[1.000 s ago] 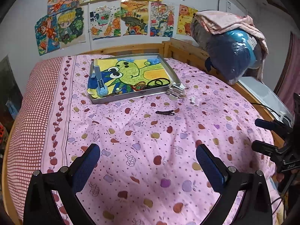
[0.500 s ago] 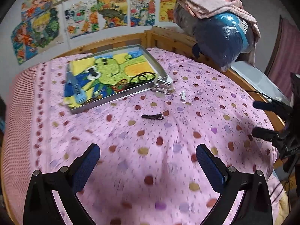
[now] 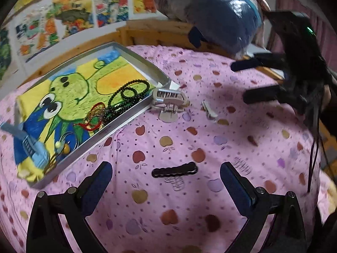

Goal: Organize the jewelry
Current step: 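Move the left tool to the black beaded hair tie while the right tool approaches the white hair clip, then close the left tool on the black hair tie while the right tool closes on the white clip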

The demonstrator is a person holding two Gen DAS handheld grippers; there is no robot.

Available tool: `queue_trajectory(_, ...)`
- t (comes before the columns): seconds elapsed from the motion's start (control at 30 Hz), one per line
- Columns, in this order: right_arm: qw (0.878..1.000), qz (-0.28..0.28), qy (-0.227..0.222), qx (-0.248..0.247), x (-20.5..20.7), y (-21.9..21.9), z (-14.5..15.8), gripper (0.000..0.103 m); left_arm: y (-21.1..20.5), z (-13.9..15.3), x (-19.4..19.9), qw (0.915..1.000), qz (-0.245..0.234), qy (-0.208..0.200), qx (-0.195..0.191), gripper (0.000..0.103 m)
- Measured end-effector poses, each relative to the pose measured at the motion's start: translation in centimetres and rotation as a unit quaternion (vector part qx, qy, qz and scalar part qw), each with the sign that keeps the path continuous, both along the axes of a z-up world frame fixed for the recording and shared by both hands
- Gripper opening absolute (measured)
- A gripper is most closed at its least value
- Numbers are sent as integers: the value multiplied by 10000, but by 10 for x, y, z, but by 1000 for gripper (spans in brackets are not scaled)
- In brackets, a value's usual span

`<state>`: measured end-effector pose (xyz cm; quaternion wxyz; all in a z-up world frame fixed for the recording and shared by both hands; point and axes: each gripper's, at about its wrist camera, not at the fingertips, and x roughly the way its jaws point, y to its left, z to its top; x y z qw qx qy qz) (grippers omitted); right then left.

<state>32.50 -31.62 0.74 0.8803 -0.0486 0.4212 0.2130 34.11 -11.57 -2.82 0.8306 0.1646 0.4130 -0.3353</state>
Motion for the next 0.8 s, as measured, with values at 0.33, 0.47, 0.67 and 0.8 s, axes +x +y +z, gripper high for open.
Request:
queue_trajectory(0.33, 9990, -259, 357, 46, 11, 6, -25, 95, -4, -23, 9, 9957, -872, 252, -157, 103)
queue_trajectory(0.47, 9968, -397, 653, 224, 19, 5, -38, 95, -2, -32, 13, 9932, -999, 493, -345, 103)
queue_trajectory(0.67, 9969, -314, 720, 51, 31, 13, -44, 95, 4, -37, 27, 9922, -844, 741, -548, 102)
queue_trajectory(0.8, 9937, -381, 1039, 189, 31, 11, -53, 95, 4, -43, 28, 9910, -888, 843, -535, 93)
